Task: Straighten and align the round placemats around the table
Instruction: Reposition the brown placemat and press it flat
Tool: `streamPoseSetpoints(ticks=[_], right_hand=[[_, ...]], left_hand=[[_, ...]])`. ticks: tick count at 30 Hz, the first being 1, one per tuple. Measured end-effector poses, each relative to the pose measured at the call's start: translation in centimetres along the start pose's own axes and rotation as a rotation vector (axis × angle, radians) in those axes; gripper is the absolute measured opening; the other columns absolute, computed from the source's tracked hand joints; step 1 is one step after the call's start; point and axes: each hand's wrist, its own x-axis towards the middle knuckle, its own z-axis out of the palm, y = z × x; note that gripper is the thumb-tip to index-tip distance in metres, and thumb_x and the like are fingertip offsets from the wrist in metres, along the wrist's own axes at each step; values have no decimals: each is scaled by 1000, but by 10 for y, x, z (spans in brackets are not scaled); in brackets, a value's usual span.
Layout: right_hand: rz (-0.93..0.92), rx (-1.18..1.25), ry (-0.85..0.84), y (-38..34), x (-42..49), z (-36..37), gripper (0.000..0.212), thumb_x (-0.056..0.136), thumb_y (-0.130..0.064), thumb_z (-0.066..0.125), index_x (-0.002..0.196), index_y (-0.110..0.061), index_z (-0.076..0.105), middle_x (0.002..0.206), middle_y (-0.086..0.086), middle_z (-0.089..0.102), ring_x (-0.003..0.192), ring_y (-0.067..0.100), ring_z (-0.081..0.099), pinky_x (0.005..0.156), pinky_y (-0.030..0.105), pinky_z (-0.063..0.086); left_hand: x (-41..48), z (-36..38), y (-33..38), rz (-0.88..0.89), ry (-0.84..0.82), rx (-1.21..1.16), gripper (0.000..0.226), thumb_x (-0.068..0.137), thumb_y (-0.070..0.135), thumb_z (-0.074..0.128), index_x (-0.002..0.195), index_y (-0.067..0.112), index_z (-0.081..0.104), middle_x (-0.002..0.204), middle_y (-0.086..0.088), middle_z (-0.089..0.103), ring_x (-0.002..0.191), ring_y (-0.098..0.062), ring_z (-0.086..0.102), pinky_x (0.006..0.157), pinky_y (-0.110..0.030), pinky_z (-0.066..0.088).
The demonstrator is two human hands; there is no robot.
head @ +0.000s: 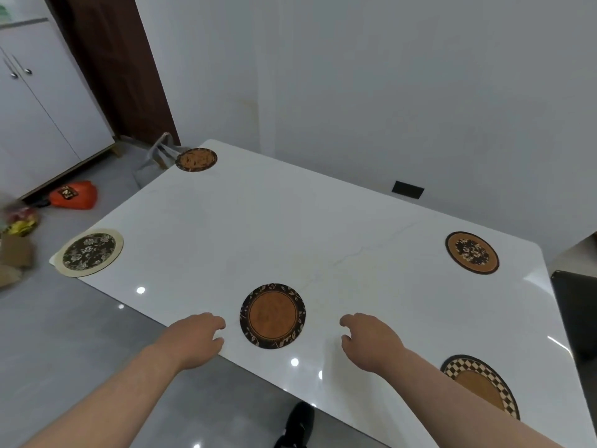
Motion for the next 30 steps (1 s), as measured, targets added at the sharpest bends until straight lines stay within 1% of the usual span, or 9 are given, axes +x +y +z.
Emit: streamPoseSetpoints(ticks=[7, 9, 11, 14, 18, 20, 23, 26, 30], right_hand=[[15, 56, -67, -10, 64, 19, 33, 93, -26, 42, 121, -13, 56, 116, 4, 61, 106, 23, 57, 86, 34, 49], [19, 83, -100, -13, 76, 26, 33, 93, -26, 43, 121, -13, 56, 115, 4, 61, 105, 22, 58, 87, 34, 48], [12, 99, -128, -18, 87, 32, 33, 94, -27, 43, 119, -12, 57, 113, 4, 62, 103, 22, 59, 85, 32, 47], [45, 145, -199, -29, 97, 39, 30, 92, -27, 43, 111, -10, 59, 104, 5, 63, 97, 23, 59, 76, 31, 44], [165, 349, -241, -43, 99, 45, 21, 87, -27, 43, 85, -12, 57, 74, -4, 55, 76, 19, 54, 59, 26, 39], [209, 429, -232, -50, 103, 47, 18, 85, -26, 45, 77, -12, 54, 73, -3, 55, 73, 17, 52, 60, 25, 40], [329, 554, -195, -56, 108, 46, 23, 81, -18, 49, 61, -15, 39, 61, -3, 44, 58, 12, 42, 51, 21, 31], [530, 749, -126, -62, 111, 44, 33, 72, -11, 54, 52, -18, 28, 51, -1, 30, 49, 14, 29, 47, 24, 25], [732, 1027, -88, -66, 111, 47, 14, 66, -8, 61, 58, -12, 51, 60, 9, 46, 55, 20, 43, 54, 29, 36]], left_hand=[[72, -8, -6, 37, -88, 86, 42, 97, 39, 36, 136, 24, 45, 135, 2, 50, 120, -17, 50, 98, -32, 42], [87, -6, -7, 43, -116, 105, 37, 96, 39, 36, 124, 21, 53, 124, 1, 55, 112, -18, 53, 91, -31, 44], [100, -2, -6, 57, -128, 87, 25, 95, 40, 37, 100, 20, 52, 106, 3, 56, 100, -16, 56, 80, -28, 44], [112, 0, 1, 69, -152, -51, 19, 95, 37, 42, 88, 22, 50, 91, 6, 53, 84, -11, 55, 68, -24, 42], [121, 6, 9, 3, -143, -269, 22, 92, 26, 48, 71, 22, 42, 72, 8, 48, 62, -5, 43, 54, -21, 32], [127, 5, 8, -29, -141, -366, 14, 91, 22, 50, 77, 20, 49, 74, 7, 51, 63, -5, 44, 56, -20, 34], [136, 1, 9, -122, -211, -539, 7, 88, 15, 54, 93, 11, 57, 86, -1, 60, 72, -10, 53, 63, -22, 42], [144, -3, 7, -208, -257, -693, 4, 81, 8, 57, 83, 7, 54, 82, -7, 60, 68, -18, 55, 63, -29, 45], [151, -11, 4, -212, -327, -782, 17, 77, -5, 55, 72, 10, 52, 68, -11, 47, 56, -21, 46, 54, -30, 39]])
